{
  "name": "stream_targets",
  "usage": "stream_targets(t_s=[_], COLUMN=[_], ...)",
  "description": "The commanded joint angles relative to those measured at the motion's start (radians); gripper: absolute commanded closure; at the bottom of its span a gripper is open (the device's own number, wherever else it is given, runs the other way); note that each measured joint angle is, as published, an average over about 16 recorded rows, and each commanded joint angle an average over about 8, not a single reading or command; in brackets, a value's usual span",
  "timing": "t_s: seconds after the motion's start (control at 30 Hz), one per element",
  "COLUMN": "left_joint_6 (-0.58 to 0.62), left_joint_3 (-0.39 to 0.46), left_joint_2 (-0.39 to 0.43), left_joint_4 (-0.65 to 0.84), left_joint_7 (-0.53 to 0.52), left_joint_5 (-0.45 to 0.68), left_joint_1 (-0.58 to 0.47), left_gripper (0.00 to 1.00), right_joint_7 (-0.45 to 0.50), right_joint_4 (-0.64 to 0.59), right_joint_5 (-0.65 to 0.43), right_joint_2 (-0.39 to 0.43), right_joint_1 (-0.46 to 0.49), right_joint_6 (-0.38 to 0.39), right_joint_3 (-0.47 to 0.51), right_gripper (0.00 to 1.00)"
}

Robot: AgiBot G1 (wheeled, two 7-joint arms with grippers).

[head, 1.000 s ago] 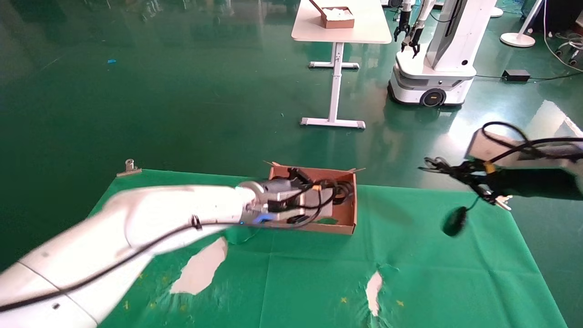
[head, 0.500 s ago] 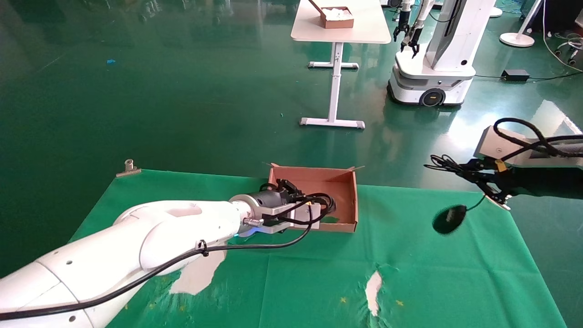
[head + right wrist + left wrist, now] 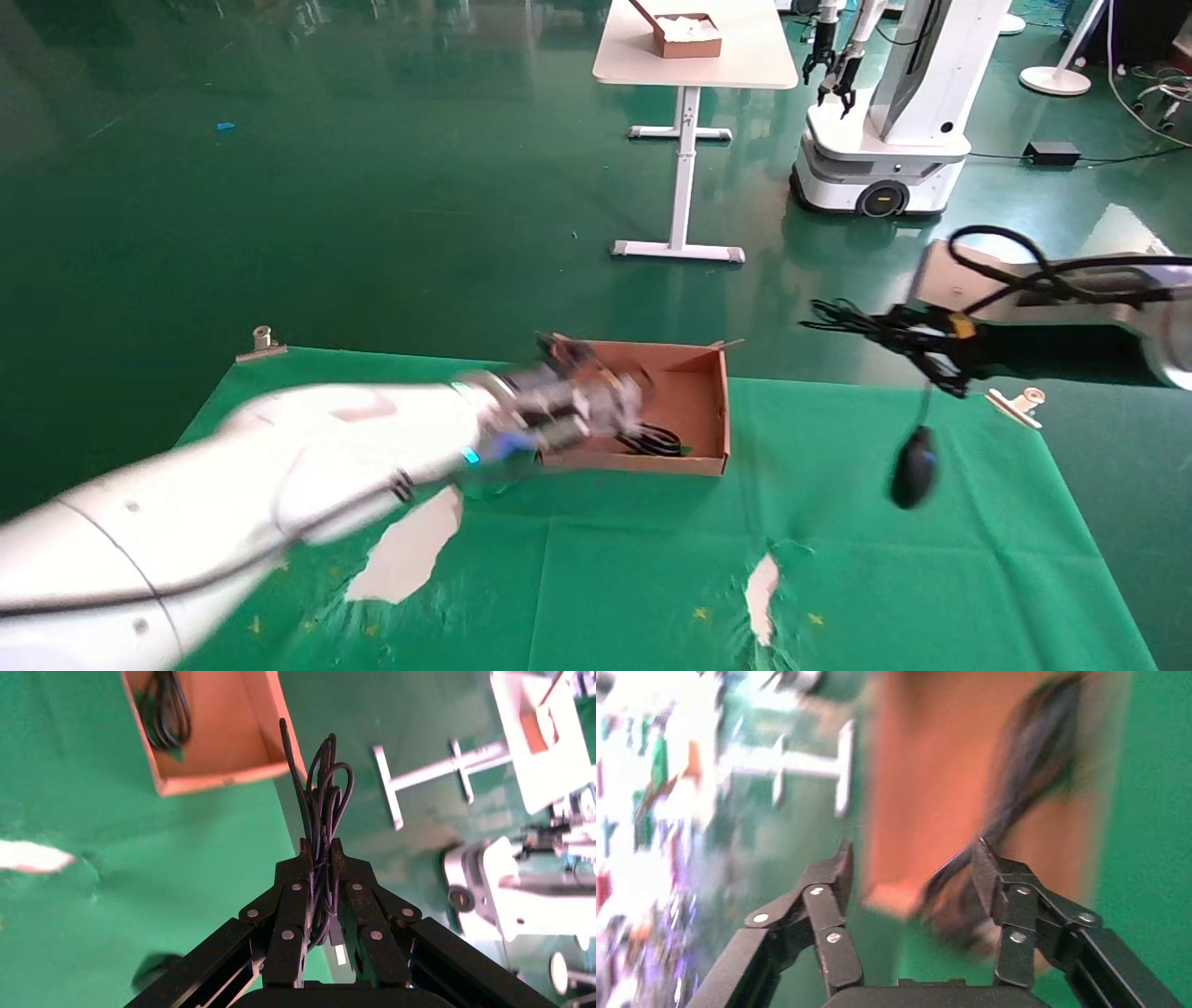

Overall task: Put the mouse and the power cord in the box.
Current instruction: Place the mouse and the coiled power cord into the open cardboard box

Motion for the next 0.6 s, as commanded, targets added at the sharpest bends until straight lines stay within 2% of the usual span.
stream_targets(t_s=[0.03, 0.2, 0.3, 0.6], left_joint_6=[-0.019, -0.016, 0.001, 0.039], left_joint_3=[0.001, -0.010, -0.016, -0.016], left_joint_2=[-0.001, -0.038, -0.079, -0.205], left_joint_4=[0.040, 0.150, 0.154, -0.021], left_joint_7=[-0.027, -0.080, -0.101, -0.173], left_joint_5=[-0.008, -0.019, -0.027, -0.017], left_joint_1=[-0.014, -0.056, -0.063, -0.044], left_gripper=[0.00, 0.00, 0.00, 0.00], right_joint_7=[-0.006, -0.059, -0.113, -0.357], right_joint_4=[0.016, -0.024, -0.094, -0.473], right_joint_5=[0.012, 0.008, -0.001, -0.026], right_joint_2=[-0.010, -0.115, -0.197, -0.468], right_joint_1=[0.003, 0.023, 0.039, 0.096], right_joint_6=[-0.008, 0.020, 0.058, 0.198], right_joint_3=[-0.001, -0.026, -0.043, -0.096], right_gripper=[1.00, 1.00, 1.00, 1.00])
